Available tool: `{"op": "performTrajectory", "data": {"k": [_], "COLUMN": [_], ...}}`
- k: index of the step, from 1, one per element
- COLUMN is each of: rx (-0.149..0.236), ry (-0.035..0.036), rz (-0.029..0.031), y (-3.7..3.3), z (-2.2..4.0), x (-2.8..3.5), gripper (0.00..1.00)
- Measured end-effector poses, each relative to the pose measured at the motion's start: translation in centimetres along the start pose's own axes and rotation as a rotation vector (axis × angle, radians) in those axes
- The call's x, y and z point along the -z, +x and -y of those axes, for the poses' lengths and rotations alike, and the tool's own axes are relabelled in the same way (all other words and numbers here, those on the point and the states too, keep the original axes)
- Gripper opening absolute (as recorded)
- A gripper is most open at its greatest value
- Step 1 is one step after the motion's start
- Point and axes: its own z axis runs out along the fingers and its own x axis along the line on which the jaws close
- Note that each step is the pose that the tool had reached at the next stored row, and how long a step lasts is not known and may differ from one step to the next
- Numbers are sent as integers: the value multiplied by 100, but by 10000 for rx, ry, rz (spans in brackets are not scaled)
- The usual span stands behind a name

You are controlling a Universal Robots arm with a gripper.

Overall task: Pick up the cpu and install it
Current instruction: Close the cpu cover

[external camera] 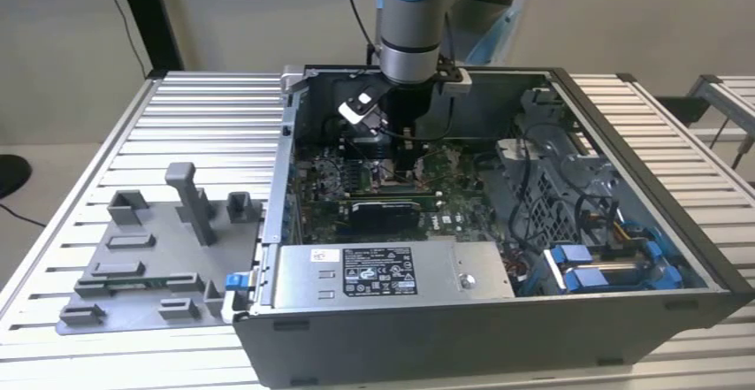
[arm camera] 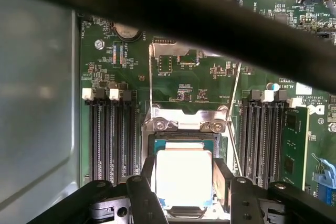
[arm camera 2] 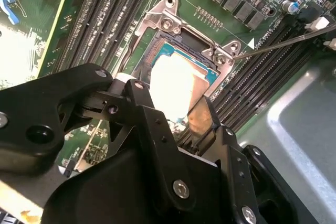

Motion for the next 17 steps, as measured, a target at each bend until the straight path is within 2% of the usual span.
{"op": "performTrajectory", "data": {"k": [17], "rx": [0], "ry": [1], "rz": [96], "y": [-2], "z": [1], "x": [-42], "gripper": [0]}}
